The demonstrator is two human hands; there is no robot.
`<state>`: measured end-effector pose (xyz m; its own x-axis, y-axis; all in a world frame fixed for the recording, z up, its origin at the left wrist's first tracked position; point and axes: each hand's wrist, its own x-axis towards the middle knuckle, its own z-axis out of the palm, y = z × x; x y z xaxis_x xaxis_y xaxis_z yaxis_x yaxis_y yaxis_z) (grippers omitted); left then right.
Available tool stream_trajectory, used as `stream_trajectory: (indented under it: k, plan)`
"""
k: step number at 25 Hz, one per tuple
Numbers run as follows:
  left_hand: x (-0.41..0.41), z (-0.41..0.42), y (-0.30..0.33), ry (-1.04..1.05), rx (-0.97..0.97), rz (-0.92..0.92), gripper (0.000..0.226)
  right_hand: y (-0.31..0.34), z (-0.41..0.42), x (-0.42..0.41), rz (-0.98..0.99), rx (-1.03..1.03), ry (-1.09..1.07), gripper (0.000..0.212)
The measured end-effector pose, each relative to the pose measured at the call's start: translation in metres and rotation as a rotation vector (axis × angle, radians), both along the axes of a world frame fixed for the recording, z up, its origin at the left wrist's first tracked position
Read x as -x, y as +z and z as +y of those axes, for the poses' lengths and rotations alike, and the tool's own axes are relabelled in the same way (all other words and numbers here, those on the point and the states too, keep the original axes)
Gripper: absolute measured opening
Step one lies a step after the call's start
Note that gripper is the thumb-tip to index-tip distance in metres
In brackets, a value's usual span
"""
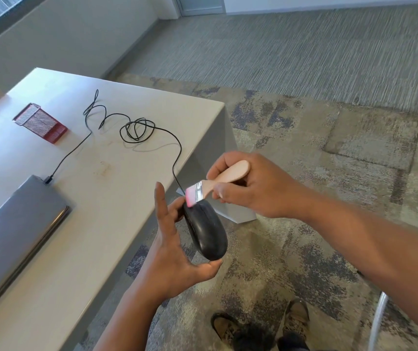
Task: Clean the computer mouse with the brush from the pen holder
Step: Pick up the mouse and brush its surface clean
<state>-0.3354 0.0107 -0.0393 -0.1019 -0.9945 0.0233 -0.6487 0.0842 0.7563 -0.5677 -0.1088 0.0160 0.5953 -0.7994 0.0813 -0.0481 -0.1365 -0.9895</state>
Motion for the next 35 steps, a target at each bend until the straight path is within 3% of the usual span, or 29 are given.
stream_trajectory:
  k: [6, 14, 17, 20, 26, 35]
  plan:
    - [-0.003, 0.001, -0.001, 0.003, 0.0, -0.006, 0.171, 0.002, 0.003, -0.002, 0.114, 0.089, 0.138, 0.014]
    - [-0.001, 0.0, 0.0, 0.005, 0.025, 0.0, 0.168, 0.003, -0.001, 0.016, 0.192, -0.065, 0.349, 0.018]
    - [-0.004, -0.001, 0.001, -0.008, 0.04, 0.011, 0.169, -0.004, -0.013, 0.033, 0.207, -0.087, 0.191, 0.017]
    - [-0.001, -0.001, 0.002, -0.028, 0.062, 0.017, 0.167, -0.014, -0.022, 0.038, -0.032, -0.191, -0.038, 0.013]
    - [0.006, -0.003, 0.004, -0.054, 0.078, 0.035, 0.163, -0.022, -0.022, 0.02, -0.146, -0.177, 0.027, 0.016]
    - [0.003, -0.006, 0.003, -0.054, 0.094, 0.038, 0.167, -0.02, -0.023, 0.029, -0.068, -0.181, 0.117, 0.016]
